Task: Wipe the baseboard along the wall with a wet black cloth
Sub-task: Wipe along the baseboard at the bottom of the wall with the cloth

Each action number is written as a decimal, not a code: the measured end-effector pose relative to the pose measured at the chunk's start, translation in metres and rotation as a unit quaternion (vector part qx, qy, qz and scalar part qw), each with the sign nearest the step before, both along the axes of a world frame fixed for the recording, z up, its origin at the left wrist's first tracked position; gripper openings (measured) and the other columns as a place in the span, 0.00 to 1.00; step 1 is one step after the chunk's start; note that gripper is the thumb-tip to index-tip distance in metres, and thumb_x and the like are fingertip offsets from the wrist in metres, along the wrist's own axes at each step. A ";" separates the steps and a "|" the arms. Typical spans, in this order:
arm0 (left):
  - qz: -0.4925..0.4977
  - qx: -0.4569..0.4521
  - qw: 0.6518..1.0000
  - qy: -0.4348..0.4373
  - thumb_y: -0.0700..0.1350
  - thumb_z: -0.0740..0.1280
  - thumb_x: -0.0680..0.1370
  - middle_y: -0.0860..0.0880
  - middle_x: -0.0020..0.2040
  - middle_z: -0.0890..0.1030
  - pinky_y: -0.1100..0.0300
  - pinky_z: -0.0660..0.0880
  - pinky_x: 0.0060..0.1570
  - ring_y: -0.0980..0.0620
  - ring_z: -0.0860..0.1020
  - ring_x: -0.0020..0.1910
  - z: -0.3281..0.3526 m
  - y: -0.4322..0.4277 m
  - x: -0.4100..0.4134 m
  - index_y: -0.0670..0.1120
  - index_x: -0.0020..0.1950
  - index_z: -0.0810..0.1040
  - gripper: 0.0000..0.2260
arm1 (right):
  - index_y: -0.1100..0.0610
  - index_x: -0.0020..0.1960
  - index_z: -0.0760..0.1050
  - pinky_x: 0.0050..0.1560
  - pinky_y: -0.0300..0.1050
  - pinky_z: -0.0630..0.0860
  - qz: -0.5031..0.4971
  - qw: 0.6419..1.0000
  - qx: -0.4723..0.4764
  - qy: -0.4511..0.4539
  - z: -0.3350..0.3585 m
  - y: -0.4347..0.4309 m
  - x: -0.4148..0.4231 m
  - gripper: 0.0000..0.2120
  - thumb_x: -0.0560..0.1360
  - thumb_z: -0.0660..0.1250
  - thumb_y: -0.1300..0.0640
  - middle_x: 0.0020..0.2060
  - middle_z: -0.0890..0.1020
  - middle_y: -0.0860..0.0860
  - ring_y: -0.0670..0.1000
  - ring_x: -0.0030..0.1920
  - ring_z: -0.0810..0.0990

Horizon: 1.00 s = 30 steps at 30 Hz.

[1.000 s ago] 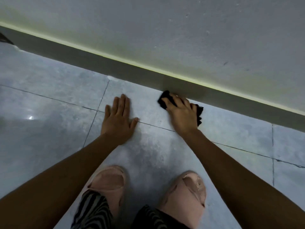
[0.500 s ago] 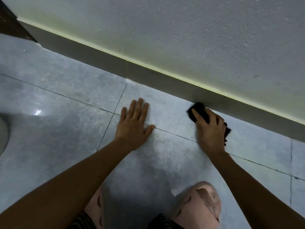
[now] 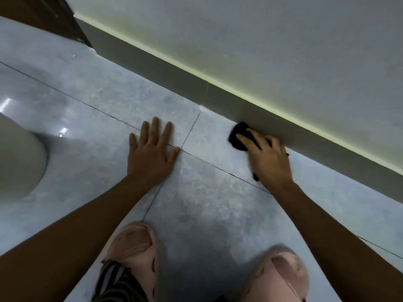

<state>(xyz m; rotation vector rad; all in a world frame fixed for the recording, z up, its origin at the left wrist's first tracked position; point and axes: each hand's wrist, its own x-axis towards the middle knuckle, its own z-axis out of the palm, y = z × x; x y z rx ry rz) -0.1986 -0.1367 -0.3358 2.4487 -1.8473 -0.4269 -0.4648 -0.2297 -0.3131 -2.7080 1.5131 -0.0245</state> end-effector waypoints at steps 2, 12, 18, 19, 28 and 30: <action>-0.001 -0.003 1.000 -0.003 0.64 0.44 0.76 0.45 0.78 0.45 0.41 0.45 0.72 0.42 0.44 0.76 -0.001 0.002 0.001 0.54 0.77 0.43 0.31 | 0.52 0.67 0.74 0.53 0.58 0.74 -0.021 1.000 0.004 0.018 -0.002 0.007 -0.019 0.38 0.59 0.70 0.74 0.65 0.76 0.57 0.66 0.53 0.76; -0.034 -0.008 0.999 -0.024 0.66 0.43 0.74 0.45 0.78 0.47 0.41 0.49 0.71 0.42 0.47 0.77 -0.004 0.004 0.018 0.54 0.77 0.45 0.33 | 0.44 0.77 0.53 0.63 0.53 0.63 0.073 0.994 0.064 0.042 0.002 -0.021 0.130 0.29 0.80 0.51 0.64 0.77 0.55 0.49 0.60 0.68 0.62; -0.041 0.016 0.998 -0.033 0.66 0.42 0.75 0.45 0.78 0.45 0.40 0.47 0.72 0.41 0.45 0.76 -0.004 0.002 0.016 0.53 0.77 0.42 0.33 | 0.44 0.77 0.50 0.64 0.52 0.64 0.042 0.994 0.085 0.062 0.013 -0.012 0.098 0.40 0.73 0.63 0.68 0.77 0.54 0.46 0.58 0.67 0.63; -0.047 0.021 0.998 -0.028 0.66 0.43 0.75 0.45 0.78 0.44 0.41 0.47 0.72 0.41 0.45 0.76 -0.003 0.002 0.017 0.53 0.77 0.41 0.33 | 0.44 0.77 0.50 0.65 0.52 0.64 0.021 0.992 0.095 0.082 0.017 -0.007 0.078 0.44 0.71 0.66 0.68 0.77 0.54 0.46 0.58 0.68 0.63; -0.054 -0.042 0.998 -0.001 0.65 0.46 0.75 0.43 0.78 0.52 0.45 0.49 0.72 0.42 0.51 0.76 -0.004 0.006 0.043 0.47 0.77 0.51 0.35 | 0.51 0.73 0.66 0.55 0.57 0.70 -0.039 0.997 0.040 0.050 0.000 0.008 0.078 0.34 0.71 0.62 0.72 0.70 0.70 0.55 0.65 0.59 0.73; -0.009 -0.058 0.998 -0.018 0.64 0.46 0.75 0.42 0.78 0.51 0.44 0.47 0.72 0.41 0.50 0.76 -0.004 0.004 0.057 0.45 0.77 0.51 0.35 | 0.48 0.76 0.59 0.59 0.55 0.67 -0.005 0.997 0.048 0.057 0.003 -0.001 0.115 0.33 0.74 0.58 0.69 0.75 0.63 0.52 0.62 0.63 0.69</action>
